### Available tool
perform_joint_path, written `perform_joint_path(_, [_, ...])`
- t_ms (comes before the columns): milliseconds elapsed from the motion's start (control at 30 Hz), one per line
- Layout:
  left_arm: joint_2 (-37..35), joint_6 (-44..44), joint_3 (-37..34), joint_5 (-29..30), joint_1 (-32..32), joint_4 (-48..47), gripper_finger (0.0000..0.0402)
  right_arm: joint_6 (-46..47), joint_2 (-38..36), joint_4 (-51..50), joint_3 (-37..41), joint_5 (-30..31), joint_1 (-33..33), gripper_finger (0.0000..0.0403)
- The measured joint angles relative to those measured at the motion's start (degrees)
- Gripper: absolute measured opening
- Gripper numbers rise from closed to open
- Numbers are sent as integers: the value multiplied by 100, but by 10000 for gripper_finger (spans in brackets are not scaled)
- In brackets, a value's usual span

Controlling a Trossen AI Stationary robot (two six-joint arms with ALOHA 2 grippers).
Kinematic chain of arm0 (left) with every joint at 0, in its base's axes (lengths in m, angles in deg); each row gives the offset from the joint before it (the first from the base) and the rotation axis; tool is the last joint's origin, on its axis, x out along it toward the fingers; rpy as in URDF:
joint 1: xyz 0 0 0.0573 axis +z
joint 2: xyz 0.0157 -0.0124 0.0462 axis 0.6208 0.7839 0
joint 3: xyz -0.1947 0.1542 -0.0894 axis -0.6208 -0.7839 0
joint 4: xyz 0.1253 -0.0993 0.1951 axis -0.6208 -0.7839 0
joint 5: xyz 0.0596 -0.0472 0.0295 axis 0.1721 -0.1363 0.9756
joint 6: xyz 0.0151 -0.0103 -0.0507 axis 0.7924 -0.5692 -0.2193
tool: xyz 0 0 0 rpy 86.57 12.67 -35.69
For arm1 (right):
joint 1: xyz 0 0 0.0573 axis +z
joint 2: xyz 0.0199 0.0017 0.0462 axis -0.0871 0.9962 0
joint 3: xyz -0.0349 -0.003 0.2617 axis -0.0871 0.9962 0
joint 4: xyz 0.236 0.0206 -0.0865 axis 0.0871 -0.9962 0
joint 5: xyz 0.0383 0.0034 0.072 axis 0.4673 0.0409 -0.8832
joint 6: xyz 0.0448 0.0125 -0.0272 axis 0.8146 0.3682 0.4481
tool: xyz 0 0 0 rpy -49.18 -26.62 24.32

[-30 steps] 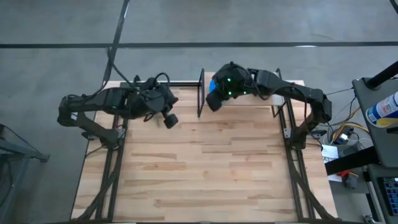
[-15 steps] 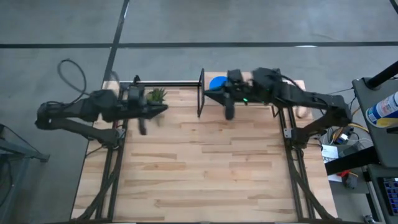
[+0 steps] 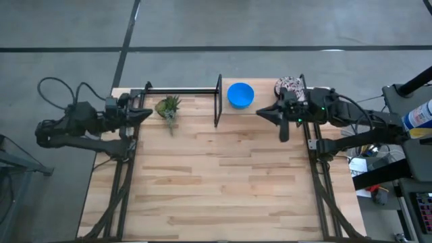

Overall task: Pick & Place Mini bowls
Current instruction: Return to Home Position

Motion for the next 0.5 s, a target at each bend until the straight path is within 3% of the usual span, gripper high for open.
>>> perform_joint_path(400, [-717,-252,-930,-51,0,-64,0,325,-1589,1352,2239,6,146,8])
perform_joint_path(500, [-971,-299,-1212,-53,0,-78,0,611,-1992,1289,2766,15,186,8])
